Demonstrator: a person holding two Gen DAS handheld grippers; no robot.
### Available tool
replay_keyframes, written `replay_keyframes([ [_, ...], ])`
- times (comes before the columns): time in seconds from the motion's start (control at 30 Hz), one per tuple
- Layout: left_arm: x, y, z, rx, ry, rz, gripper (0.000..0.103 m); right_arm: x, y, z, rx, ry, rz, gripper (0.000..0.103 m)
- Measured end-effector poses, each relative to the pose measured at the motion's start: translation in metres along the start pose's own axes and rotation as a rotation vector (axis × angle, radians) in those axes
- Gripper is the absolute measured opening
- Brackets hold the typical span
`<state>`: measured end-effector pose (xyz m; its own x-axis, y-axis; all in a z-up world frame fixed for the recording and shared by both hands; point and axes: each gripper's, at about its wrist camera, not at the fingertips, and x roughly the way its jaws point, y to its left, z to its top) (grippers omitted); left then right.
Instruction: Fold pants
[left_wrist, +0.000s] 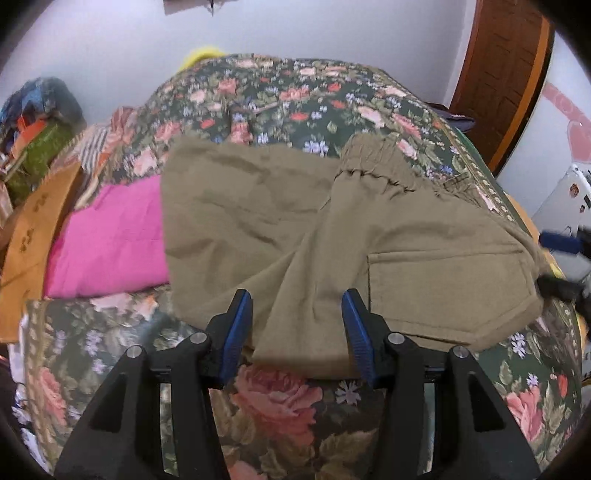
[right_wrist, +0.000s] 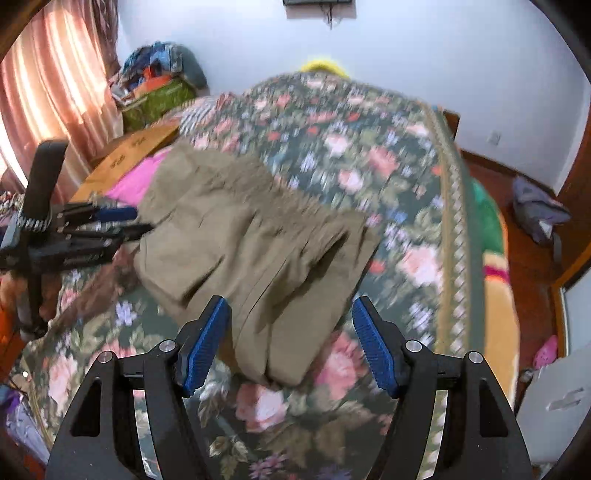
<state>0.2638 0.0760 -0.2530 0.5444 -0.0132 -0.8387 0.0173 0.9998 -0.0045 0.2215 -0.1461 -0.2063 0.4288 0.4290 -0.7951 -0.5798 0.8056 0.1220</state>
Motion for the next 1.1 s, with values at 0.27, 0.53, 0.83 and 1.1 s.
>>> replay_keyframes([
  [0.27,0.013,0.015,-0.005,-0.048,0.009,0.001,0.060,0.020,-0.021,-0.007,0.030,0.019,-0.044,0.067],
  [0.53,-0.001,0.018,-0.001,-0.068,-0.002,0.004,0.053,0.017,-0.036,0.002,0.042,0.024,-0.114,0.058],
  [0.83,-0.024,0.012,0.015,-0.041,-0.081,-0.018,0.052,0.026,-0.037,0.037,0.072,-0.044,-0.002,0.040],
  [1.1,0.002,0.016,0.009,-0.043,-0.023,-0.009,0.052,0.079,-0.038,0.043,0.127,0.065,0.110,0.034],
])
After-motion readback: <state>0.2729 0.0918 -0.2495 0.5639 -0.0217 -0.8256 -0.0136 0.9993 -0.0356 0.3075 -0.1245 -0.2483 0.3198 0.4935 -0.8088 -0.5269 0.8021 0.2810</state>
